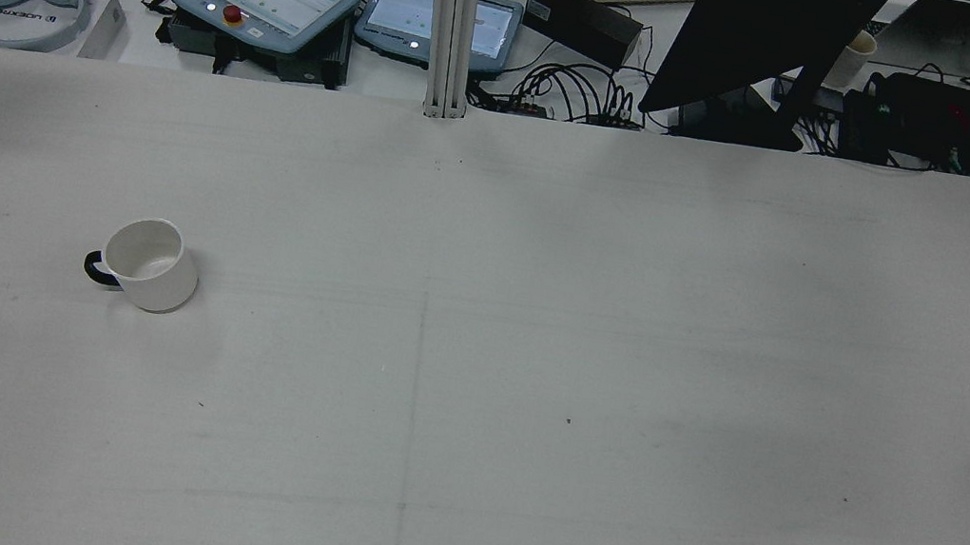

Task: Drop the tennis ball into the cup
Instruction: 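Carry the yellow tennis ball in the left hand over the white mug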

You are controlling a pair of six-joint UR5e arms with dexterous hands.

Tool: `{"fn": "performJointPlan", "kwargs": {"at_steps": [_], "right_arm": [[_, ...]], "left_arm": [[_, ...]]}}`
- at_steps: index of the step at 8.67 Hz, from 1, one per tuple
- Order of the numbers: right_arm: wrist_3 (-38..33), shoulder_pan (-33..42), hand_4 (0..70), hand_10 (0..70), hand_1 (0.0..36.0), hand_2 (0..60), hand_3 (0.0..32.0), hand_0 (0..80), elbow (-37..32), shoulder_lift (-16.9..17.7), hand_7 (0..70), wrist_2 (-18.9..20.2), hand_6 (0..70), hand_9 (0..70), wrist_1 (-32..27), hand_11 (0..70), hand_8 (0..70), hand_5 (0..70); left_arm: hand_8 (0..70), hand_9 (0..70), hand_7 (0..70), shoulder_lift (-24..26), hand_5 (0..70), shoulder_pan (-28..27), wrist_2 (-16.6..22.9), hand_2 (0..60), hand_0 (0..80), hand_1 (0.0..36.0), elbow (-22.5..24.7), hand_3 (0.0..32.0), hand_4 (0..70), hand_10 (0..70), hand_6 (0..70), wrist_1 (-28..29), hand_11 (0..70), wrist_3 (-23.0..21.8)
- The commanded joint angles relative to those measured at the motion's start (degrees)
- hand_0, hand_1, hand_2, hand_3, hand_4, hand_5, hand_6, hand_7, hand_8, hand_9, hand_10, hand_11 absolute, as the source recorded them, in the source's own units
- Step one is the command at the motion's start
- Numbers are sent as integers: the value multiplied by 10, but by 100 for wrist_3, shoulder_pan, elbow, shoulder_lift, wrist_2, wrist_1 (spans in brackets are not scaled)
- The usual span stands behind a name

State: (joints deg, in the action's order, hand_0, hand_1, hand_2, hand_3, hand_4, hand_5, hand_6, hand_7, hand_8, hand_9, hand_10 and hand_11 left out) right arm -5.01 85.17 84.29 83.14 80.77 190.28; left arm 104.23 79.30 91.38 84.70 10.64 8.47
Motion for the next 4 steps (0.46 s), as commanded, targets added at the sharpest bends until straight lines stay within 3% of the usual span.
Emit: {"fn": "performJointPlan", "kwargs": {"at_steps": [1, 3, 4], "right_arm": [[0, 0, 0, 0, 0, 0, 0, 0, 0, 0, 0, 0, 0, 0, 0, 0, 0, 0], [0, 0, 0, 0, 0, 0, 0, 0, 0, 0, 0, 0, 0, 0, 0, 0, 0, 0], [0, 0, 0, 0, 0, 0, 0, 0, 0, 0, 0, 0, 0, 0, 0, 0, 0, 0]], "left_arm": [[485, 614, 700, -113, 351, -290, 177, 600, 800, 360, 387, 0, 462, 481, 700, -44, 700, -4], [486, 616, 700, -122, 355, -1184, 407, 600, 800, 360, 1107, 0, 456, 508, 700, -263, 700, 23], [488, 619, 700, -122, 352, -1571, 399, 600, 800, 360, 1171, 0, 453, 517, 700, -273, 700, 84]]}}
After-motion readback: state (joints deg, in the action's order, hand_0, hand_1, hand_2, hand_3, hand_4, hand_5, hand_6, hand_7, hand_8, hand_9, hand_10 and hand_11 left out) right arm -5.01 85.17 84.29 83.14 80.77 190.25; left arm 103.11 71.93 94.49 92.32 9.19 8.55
